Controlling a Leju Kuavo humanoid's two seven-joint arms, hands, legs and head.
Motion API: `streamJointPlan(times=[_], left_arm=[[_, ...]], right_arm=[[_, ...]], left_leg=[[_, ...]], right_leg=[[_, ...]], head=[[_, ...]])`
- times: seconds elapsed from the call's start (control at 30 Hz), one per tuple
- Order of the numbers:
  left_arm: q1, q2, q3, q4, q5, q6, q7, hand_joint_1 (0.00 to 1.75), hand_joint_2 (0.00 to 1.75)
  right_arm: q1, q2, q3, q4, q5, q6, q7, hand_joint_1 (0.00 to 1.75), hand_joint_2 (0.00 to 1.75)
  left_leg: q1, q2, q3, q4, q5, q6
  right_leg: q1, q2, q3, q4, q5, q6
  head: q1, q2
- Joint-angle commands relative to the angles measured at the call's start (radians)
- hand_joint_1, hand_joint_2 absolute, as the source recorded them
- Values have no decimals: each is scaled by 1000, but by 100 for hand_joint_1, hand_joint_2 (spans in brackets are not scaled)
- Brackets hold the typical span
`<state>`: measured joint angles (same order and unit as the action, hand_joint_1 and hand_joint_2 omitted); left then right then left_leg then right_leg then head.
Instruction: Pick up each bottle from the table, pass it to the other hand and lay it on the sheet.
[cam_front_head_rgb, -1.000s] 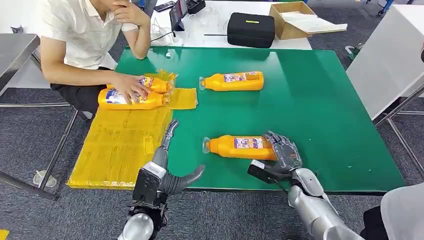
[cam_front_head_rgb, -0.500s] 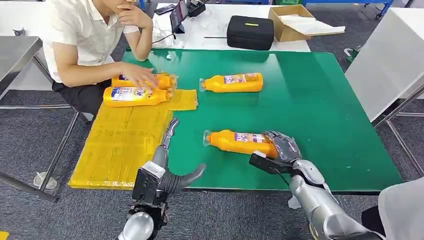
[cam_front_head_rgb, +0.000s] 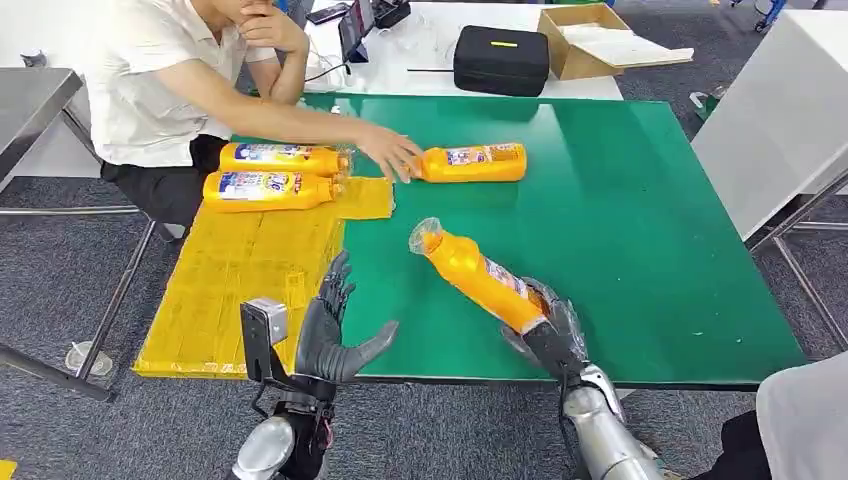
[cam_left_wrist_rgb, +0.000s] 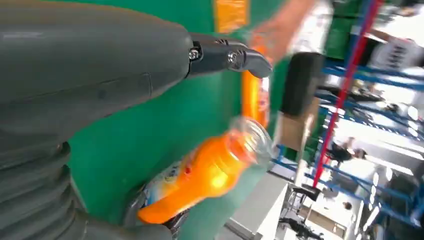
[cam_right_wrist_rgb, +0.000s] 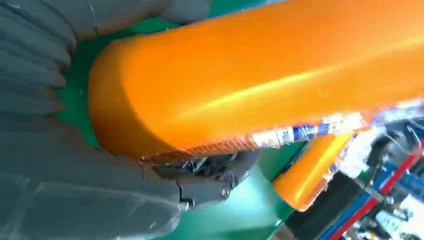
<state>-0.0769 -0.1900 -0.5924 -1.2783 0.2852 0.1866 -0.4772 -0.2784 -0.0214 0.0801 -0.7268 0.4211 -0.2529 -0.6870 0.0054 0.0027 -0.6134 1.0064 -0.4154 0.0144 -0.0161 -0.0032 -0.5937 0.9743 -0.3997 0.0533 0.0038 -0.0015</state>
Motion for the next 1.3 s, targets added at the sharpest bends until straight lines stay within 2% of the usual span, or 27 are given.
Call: streamJointPlan(times=[0.03, 0.2, 0.33, 0.5, 0.67, 0.77, 0.97, 1.3], left_arm=[[4, 16, 22, 66, 52, -3, 4, 0, 175], [3, 16, 22, 64, 52, -3, 4, 0, 175], [15, 36, -3, 45, 60, -29, -4, 0, 175], [-12, 54, -58, 55, 12, -110, -29, 0, 175], [-56, 36, -80, 104, -39, -156, -61, 0, 175], [-68, 28, -82, 99, -41, -165, -58, 0, 175], [-69, 29, -81, 98, -41, -165, -57, 0, 175], [-111, -3, -45, 109, -25, -150, -49, 0, 175]], right_arm=[[81, 72, -57, -187, -74, -10, -8, 175, 175], [82, 70, -57, -187, -75, -9, -8, 175, 175], [118, 97, -39, -268, -124, 4, -8, 175, 175], [109, 124, 75, -287, -127, 79, -1, 175, 175], [78, 136, 233, -291, -125, 135, -1, 175, 175], [51, 141, 282, -253, -99, 120, 14, 175, 175], [49, 140, 282, -249, -99, 119, 15, 175, 175], [12, 136, 413, -247, -24, 95, 18, 175, 175]], left_leg=[[1, 0, 0, 0, -2, -1], [0, -1, -5, 0, 0, 0], [0, 0, -5, 0, 0, 0], [0, 1, -6, 0, 0, 0], [1, 2, -5, 1, -1, -1], [0, 2, -6, 0, 0, 0], [0, 0, -6, 0, 1, 0], [1, 0, -6, 1, 0, 0]], right_leg=[[1, 1, 0, 0, -1, -2], [-1, -1, -3, 0, 0, -1], [-1, 0, -4, 0, -1, -1], [0, 1, -6, 0, 0, -1], [0, 2, -6, 1, 0, -2], [0, 1, -6, 0, 0, -1], [-1, 0, -5, 0, 0, -1], [1, -1, -5, 1, -1, -2]], head=[[0, 0], [0, 0], [0, 0], [0, 0], [0, 0], [0, 0], [0, 0], [0, 0]])
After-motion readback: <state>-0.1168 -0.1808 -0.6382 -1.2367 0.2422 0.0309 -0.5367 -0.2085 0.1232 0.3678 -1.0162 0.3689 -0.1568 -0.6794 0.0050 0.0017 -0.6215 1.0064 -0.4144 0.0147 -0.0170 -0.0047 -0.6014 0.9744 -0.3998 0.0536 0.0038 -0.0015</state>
